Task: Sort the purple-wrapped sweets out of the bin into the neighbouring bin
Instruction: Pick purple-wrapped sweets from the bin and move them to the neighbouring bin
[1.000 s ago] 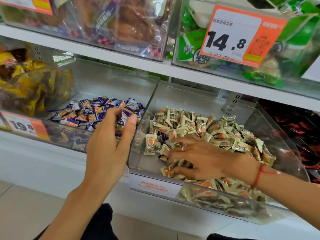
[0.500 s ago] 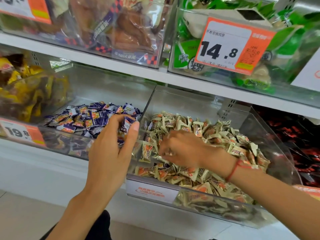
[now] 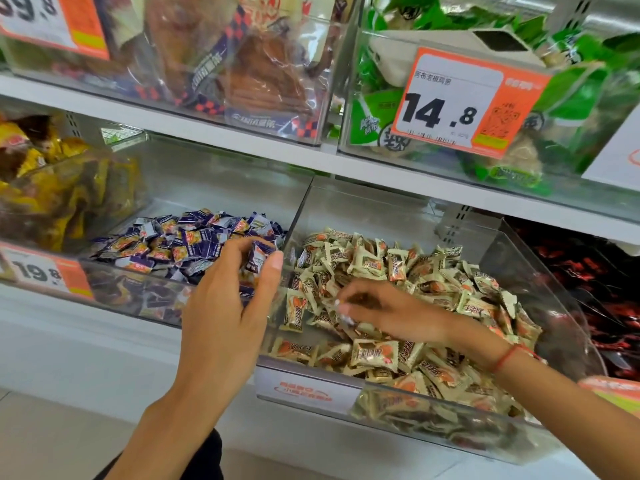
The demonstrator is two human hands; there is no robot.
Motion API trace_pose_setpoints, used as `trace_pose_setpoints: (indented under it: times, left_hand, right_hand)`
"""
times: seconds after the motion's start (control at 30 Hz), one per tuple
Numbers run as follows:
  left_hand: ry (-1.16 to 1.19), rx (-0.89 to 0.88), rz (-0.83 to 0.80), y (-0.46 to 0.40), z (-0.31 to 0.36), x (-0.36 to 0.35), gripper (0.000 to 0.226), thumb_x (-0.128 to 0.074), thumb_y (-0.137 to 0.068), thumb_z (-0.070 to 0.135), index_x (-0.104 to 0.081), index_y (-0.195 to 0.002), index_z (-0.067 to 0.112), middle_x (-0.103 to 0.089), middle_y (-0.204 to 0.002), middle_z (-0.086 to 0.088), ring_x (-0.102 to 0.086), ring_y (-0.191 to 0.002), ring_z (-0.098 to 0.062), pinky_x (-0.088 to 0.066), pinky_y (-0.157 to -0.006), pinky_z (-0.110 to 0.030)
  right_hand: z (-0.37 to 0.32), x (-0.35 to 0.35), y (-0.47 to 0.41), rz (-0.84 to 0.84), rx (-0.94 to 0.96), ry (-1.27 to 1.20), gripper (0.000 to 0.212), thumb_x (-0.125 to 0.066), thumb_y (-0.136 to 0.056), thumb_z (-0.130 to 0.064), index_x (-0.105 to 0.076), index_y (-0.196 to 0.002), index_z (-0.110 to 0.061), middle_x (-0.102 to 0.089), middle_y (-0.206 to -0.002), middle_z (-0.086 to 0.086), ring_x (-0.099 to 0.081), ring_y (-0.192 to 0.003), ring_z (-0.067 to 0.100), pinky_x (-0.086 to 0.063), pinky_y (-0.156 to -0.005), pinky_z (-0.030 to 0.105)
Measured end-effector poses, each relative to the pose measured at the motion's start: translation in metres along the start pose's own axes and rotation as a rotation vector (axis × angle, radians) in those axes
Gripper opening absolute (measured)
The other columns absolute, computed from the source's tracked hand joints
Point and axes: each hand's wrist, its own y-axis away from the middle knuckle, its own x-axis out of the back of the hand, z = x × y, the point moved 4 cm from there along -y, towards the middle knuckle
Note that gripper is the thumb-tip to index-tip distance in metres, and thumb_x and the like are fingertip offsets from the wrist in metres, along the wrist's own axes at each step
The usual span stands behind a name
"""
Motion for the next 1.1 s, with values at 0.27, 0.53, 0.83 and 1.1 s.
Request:
trace_pose_setpoints:
  times: [0.27, 0.53, 0.83, 1.1]
  left_hand:
    - [-0.001, -0.004, -0.004, 0.001, 0.001, -0.001, 0.036, -0.032, -0.090, 0.065, -0.046, -0.108, 0.038, -0.063, -0.084, 0.013, -0.050, -0.063, -0.003, -0.034, -0.058, -0.023]
    - [0.001, 0.014, -0.008, 0.001, -0.004, 0.001, 0.038, -0.032, -0.087, 0.067, -0.048, -0.107, 0.039, -0.066, -0.089, 0.014, -0.058, -0.072, -0.005, -0.038, -0.060, -0.026]
    - [-0.023, -0.015, 0.016, 0.000, -0.003, 0.002, 0.035, -0.031, -0.086, 0.067, -0.045, -0.105, 0.041, -0.062, -0.088, 0.019, -0.057, -0.081, 0.000, -0.038, -0.065, -0.023]
    - [-0.048, 0.016, 0.099, -0.009, -0.009, 0.028, 0.025, -0.034, -0.091, 0.066, -0.045, -0.102, 0.046, -0.061, -0.097, 0.020, -0.056, -0.083, 0.007, -0.039, -0.066, -0.019]
  right_hand:
    - [0.004, 0.025, 0.005, 0.254, -0.182, -0.430, 0.017, -0.034, -0.103, -0.018, -0.049, -0.109, -0.021, -0.060, -0.096, 0.012, -0.058, -0.082, 0.020, -0.054, -0.078, 0.033]
    - [-0.011, -0.020, -0.037, 0.245, 0.104, 1.005, 0.041, -0.053, -0.090, -0.005, -0.043, -0.129, -0.005, -0.052, -0.126, 0.012, -0.037, -0.122, 0.025, -0.040, -0.100, 0.034]
    - [0.004, -0.004, -0.021, -0.031, 0.035, 0.368, 0.032, -0.049, -0.098, -0.034, -0.052, -0.128, -0.024, -0.053, -0.136, -0.002, -0.052, -0.100, -0.007, -0.042, -0.094, 0.027]
    - [-0.047, 0.001, 0.004, 0.232, 0.267, -0.139, 0.032, -0.055, -0.092, -0.034, -0.059, -0.124, -0.035, -0.060, -0.123, -0.020, -0.056, -0.109, -0.004, -0.048, -0.095, 0.020]
